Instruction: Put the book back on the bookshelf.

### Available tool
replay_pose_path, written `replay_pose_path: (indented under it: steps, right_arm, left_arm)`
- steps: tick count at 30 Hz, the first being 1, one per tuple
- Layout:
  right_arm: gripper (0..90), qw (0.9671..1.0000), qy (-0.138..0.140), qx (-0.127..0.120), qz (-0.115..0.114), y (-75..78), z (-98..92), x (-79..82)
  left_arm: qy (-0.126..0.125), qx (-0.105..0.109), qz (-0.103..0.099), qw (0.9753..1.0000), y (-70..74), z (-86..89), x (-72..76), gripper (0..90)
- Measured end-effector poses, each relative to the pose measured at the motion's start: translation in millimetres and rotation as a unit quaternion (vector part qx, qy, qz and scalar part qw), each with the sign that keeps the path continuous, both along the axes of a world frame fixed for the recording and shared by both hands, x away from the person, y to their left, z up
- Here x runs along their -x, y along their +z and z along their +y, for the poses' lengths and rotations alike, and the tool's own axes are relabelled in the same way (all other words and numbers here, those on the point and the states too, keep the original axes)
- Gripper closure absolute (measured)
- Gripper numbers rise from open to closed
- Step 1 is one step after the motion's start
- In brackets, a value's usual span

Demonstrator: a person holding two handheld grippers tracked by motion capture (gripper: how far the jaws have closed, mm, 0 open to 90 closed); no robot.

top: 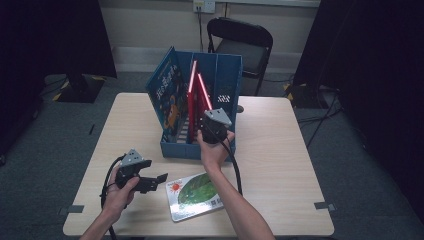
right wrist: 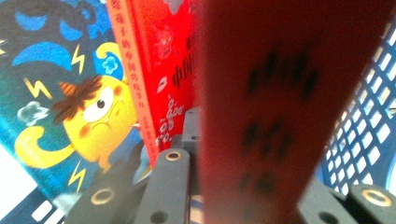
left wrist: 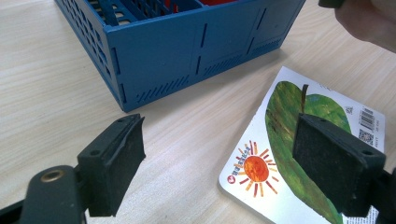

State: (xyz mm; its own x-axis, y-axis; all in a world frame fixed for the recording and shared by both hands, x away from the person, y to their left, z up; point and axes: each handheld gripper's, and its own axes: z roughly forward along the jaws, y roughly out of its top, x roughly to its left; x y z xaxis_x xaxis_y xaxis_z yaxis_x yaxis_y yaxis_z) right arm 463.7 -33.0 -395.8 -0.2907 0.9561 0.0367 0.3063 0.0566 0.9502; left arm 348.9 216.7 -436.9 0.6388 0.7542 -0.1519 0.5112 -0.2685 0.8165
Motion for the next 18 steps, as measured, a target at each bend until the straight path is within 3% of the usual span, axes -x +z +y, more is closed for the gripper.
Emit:
replay_pose_path:
  steps: [13, 18]
  right_arm:
    - [69.0, 0.9990, 0.041, 0.018, 0.007, -4.4, -8.8, 13.6]
    - [69.1, 0.9977, 0.058, 0.027, 0.023, -11.2, -16.5, 20.6]
  left_arm:
    - [0.001, 0.001, 0.002, 1.0000, -0.4, 0.2, -0.3, 16.7]
    - [-0.002, -0.002, 0.004, 1.0000, -0.4, -1.2, -0.2, 16.7]
